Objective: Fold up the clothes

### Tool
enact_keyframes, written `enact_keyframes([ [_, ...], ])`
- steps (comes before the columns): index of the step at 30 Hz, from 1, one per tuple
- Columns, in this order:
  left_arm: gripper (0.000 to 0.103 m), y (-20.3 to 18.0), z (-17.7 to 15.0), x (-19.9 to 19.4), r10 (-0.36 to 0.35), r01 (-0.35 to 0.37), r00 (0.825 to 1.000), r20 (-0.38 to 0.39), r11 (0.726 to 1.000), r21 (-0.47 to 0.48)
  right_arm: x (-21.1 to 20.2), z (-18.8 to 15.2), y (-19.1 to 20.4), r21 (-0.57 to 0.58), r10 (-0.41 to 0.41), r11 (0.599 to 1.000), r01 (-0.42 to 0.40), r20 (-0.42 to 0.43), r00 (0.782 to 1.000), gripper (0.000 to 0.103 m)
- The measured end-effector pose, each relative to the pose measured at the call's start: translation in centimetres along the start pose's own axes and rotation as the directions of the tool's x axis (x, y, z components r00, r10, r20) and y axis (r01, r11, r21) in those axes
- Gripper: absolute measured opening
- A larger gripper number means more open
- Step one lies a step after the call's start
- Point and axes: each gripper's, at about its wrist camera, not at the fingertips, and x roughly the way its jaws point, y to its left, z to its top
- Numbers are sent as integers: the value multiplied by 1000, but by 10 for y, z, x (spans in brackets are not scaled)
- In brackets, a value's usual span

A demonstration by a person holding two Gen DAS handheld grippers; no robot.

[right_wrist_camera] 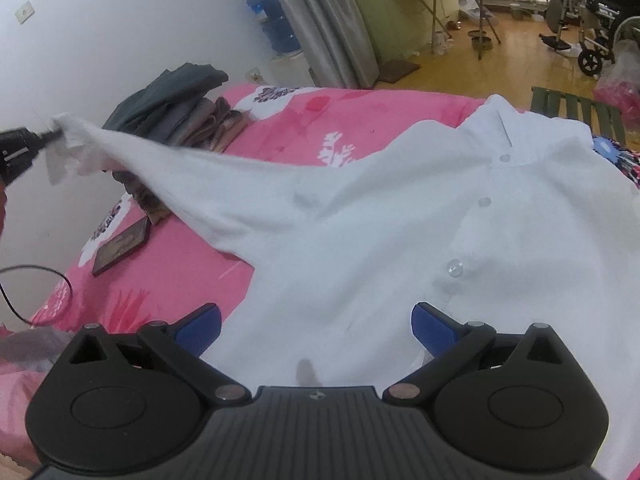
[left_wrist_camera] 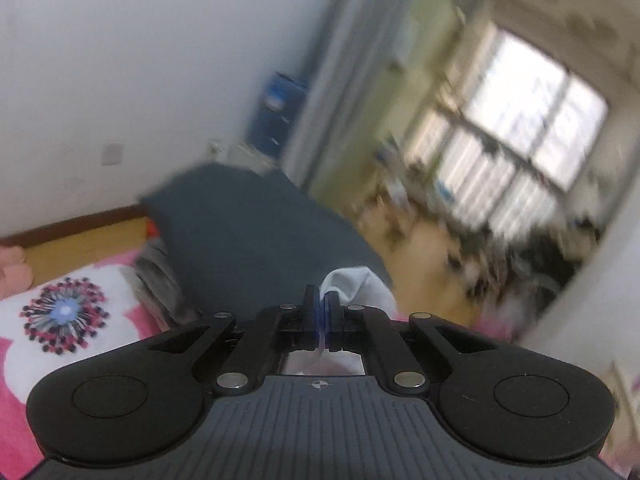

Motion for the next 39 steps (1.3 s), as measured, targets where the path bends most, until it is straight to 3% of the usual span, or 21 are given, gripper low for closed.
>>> enact_keyframes([
  [3, 1, 16, 9, -2, -7, 8, 1000, 27, 999, -34, 3, -1, -2, 3, -9, 1000, 9, -10, 1000, 103],
  [7, 1, 6, 10, -3, -23, 18, 999, 41, 994, 111, 4, -2, -7, 16, -19, 1000, 19, -13, 1000, 103],
  [10, 1, -12, 8, -9, -39, 27, 998, 43, 967, 254, 5, -2, -10, 27, -26, 999, 26, -17, 1000, 103],
  [13, 1, -38, 2, -10, -79, 62, 996, 27, 915, 398, 5, -1, -13, 39, -28, 999, 29, -19, 999, 103],
  [17, 1, -73, -8, -12, -137, 117, 991, -6, 818, 563, 4, 3, -11, 37, -16, 999, 16, -7, 1000, 103],
  [21, 1, -95, -22, -10, -174, 161, 984, -50, 719, 676, -2, 12, 10, -70, 12, 997, -10, 28, 1000, 103],
  [23, 1, -105, -35, -13, -181, 188, 979, -92, 640, 745, -4, 12, 21, -129, 18, 992, -13, 38, 999, 103],
  [25, 2, -111, -54, -19, -170, 220, 974, -151, 534, 816, -4, 11, 27, -170, 18, 985, -12, 33, 999, 103],
  [27, 2, -111, -78, -26, -120, 254, 967, -225, 388, 886, -3, 7, 30, -201, 14, 980, -10, 22, 1000, 103],
  [30, 3, -97, -129, -34, 15, 320, 946, -324, 131, 938, 2, -1, 27, -215, 6, 977, -7, -4, 1000, 103],
  [33, 5, -69, -166, -25, 168, 391, 905, -390, 25, 920, 6, -6, 22, -190, -4, 982, -1, -28, 1000, 103],
  [37, 13, -31, -216, -12, 376, 498, 820, -433, -95, 862, 6, -7, 17, -170, -13, 985, 6, -37, 999, 103],
  [38, 17, -26, -216, -9, 394, 506, 803, -447, -54, 861, 6, -7, 16, -165, -15, 986, 8, -38, 999, 103],
  [39, 24, -24, -210, -7, 392, 501, 798, -458, -9, 865, 6, -7, 15, -161, -16, 987, 10, -39, 999, 103],
])
